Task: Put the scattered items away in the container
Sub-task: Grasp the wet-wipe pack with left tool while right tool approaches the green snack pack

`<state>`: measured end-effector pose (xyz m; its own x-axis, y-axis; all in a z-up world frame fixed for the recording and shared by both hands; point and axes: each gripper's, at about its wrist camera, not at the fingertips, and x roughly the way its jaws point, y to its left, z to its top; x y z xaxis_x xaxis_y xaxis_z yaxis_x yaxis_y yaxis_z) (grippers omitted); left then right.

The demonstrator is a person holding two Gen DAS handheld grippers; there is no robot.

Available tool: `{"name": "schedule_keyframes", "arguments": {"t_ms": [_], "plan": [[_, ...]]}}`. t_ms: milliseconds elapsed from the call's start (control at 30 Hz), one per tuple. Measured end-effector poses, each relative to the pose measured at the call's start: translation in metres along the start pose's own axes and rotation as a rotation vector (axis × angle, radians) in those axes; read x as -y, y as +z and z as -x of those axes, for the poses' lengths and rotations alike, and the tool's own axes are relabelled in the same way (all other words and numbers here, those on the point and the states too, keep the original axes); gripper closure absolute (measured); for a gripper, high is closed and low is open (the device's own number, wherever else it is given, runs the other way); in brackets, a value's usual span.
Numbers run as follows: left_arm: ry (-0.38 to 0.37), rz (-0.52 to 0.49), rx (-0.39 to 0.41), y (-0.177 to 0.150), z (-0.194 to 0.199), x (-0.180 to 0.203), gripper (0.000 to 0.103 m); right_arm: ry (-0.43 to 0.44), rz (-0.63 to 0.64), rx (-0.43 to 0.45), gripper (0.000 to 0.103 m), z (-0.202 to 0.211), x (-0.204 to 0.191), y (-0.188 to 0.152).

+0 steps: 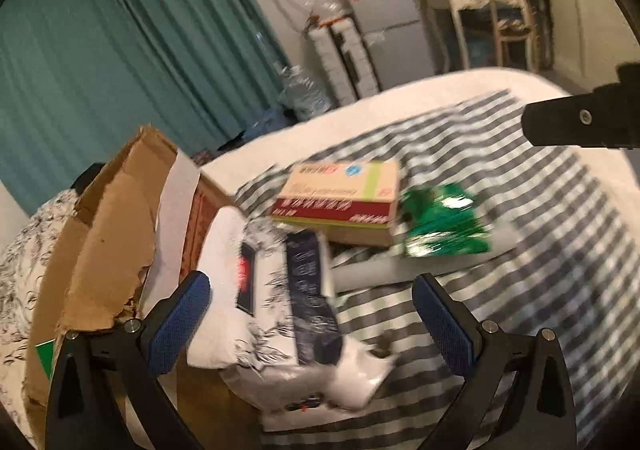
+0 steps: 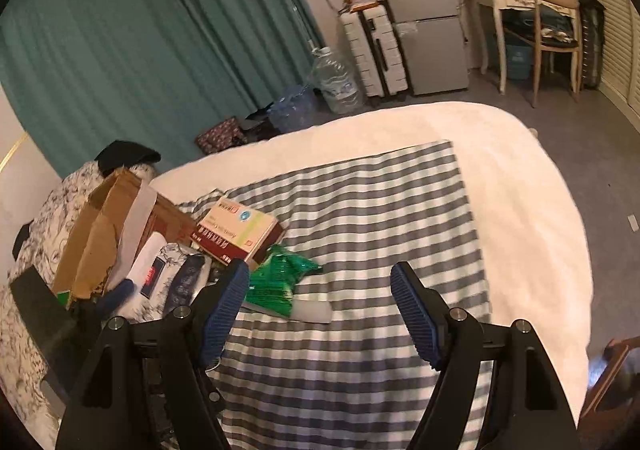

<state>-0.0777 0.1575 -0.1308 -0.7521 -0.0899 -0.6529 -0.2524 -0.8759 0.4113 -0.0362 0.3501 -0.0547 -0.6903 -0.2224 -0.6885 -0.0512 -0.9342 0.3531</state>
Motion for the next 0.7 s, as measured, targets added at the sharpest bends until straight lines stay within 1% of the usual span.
{"name": "schedule_keyframes", "arguments": {"t_ms": [67, 100, 167, 267, 367, 400, 433, 533, 600, 633, 700], "plan": [[0.028, -0.02, -0.001, -0.002, -0.003, -0.002, 0.0, 0.011, 0.006, -0.022, 0.029, -0.014, -0.005, 0.0], [0.042, -0.035, 0.009, -0.003, -0.004, -0.002, 0.0, 0.034, 0.012, -0.048, 0.029, -0.026, -0.01, 0.0], [0.05, -0.039, 0.005, -0.005, -0.009, -0.001, 0.0, 0.048, 0.025, -0.074, 0.029, -0.041, -0.018, -0.003], [0.029, -0.067, -0.006, -0.01, -0.014, 0.008, 0.0, 0.052, 0.069, -0.122, 0.029, -0.071, -0.033, -0.013], [0.029, -0.105, 0.01, -0.015, -0.014, 0.019, 0.0, 0.057, 0.09, -0.125, 0.031, -0.085, -0.037, -0.021], [0.029, -0.105, 0.014, -0.015, -0.015, 0.02, 0.0, 0.051, 0.097, -0.131, 0.038, -0.09, -0.037, -0.024], [0.029, -0.101, 0.018, -0.015, -0.015, 0.019, 0.0, 0.048, 0.099, -0.138, 0.052, -0.096, -0.035, -0.026], [0.024, -0.095, 0.023, -0.014, -0.015, 0.018, 0.0, 0.066, 0.081, -0.141, 0.074, -0.103, -0.029, -0.028], [0.013, -0.095, 0.025, -0.013, -0.015, 0.018, 0.0, 0.075, 0.079, -0.134, 0.078, -0.099, -0.026, -0.027], [0.007, -0.097, 0.026, -0.013, -0.014, 0.019, 0.0, 0.066, 0.083, -0.123, 0.081, -0.094, -0.025, -0.026], [-0.002, -0.095, 0.022, -0.015, -0.005, 0.019, 0.0, 0.029, 0.106, -0.097, 0.082, -0.079, -0.023, -0.023]]}}
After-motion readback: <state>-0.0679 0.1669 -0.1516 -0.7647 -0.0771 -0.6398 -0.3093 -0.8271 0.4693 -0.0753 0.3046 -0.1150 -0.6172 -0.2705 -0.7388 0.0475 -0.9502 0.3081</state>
